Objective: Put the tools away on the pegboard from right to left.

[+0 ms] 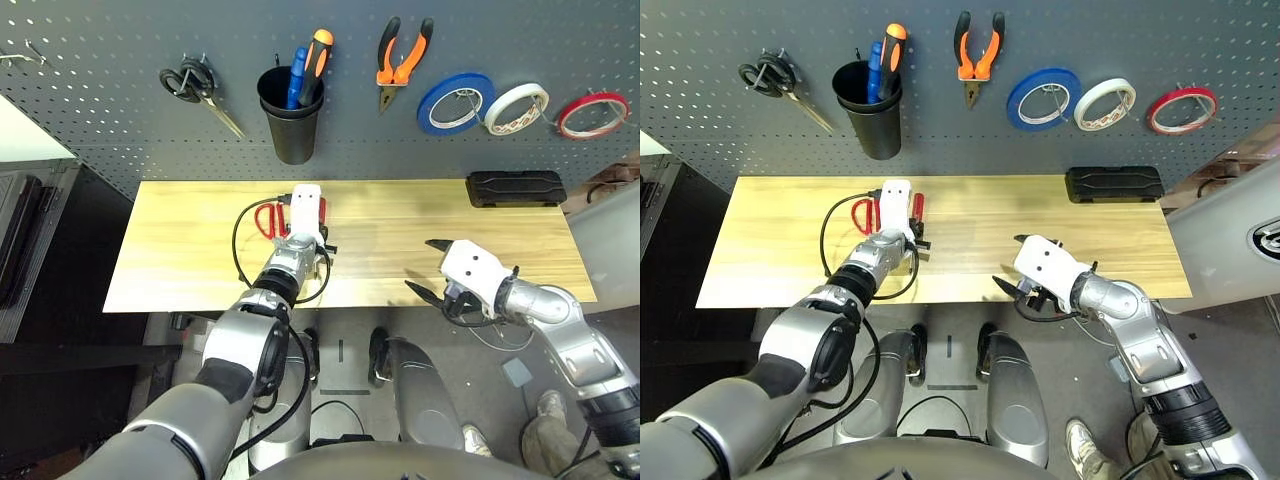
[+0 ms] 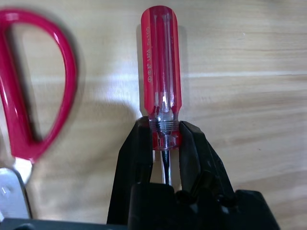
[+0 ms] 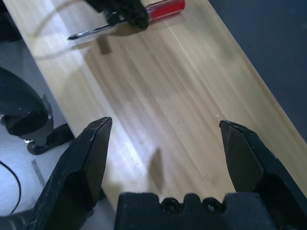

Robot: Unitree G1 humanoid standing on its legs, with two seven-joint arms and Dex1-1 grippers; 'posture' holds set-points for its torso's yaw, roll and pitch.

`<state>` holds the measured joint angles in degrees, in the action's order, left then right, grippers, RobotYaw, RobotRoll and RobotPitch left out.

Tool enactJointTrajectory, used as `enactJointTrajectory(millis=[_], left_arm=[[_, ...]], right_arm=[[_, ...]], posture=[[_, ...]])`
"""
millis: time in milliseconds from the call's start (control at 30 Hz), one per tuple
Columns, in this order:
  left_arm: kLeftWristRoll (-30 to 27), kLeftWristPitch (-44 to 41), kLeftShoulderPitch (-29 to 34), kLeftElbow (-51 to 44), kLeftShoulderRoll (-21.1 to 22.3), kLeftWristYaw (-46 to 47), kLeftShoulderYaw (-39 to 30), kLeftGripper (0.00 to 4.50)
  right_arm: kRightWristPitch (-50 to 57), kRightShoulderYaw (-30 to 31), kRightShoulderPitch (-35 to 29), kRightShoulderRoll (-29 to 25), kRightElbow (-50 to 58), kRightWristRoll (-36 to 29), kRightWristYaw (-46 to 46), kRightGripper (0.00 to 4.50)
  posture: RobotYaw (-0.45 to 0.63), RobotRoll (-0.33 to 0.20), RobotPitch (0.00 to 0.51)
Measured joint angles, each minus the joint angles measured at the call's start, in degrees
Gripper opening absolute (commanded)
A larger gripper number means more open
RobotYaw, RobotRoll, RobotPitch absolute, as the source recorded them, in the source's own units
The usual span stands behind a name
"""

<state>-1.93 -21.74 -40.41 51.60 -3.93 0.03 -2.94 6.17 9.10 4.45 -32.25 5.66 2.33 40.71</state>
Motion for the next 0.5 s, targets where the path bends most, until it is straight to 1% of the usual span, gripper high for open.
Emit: enactJointTrajectory(millis=[200,267,333,367,500], left_arm=[[-0.39,-8.73,13.17,-22.62,-0.32,0.0,1.45,0.83],[-0.45,-11.53,17.86,-31.44,-0.29,-0.06,2.14,0.83],[-0.56,-13.42,20.83,-37.81,0.03,-0.31,2.75,0.83],[-0.71,-14.28,23.02,-42.56,0.58,-0.69,3.03,0.83],[-1.6,-15.37,28.3,-52.8,1.46,-1.44,3.0,0.83]], right_arm=[[-2.06,0.89,1.98,0.05,-3.63,0.01,1.02,4.5],[-2.76,1.27,2.81,0.05,-4.76,0.01,1.48,4.5],[-3.45,1.45,3.81,0.08,-5.97,0.01,1.71,4.5],[-3.94,1.46,4.38,0.09,-6.53,0.01,1.86,4.5],[-5.52,1.49,5.81,0.11,-8.86,0.0,2.33,4.5]], posture=[[0.15,0.0,0.27],[0.16,0.0,0.269],[0.18,0.0,0.267],[0.18,0.0,0.266],[0.21,0.0,0.258]])
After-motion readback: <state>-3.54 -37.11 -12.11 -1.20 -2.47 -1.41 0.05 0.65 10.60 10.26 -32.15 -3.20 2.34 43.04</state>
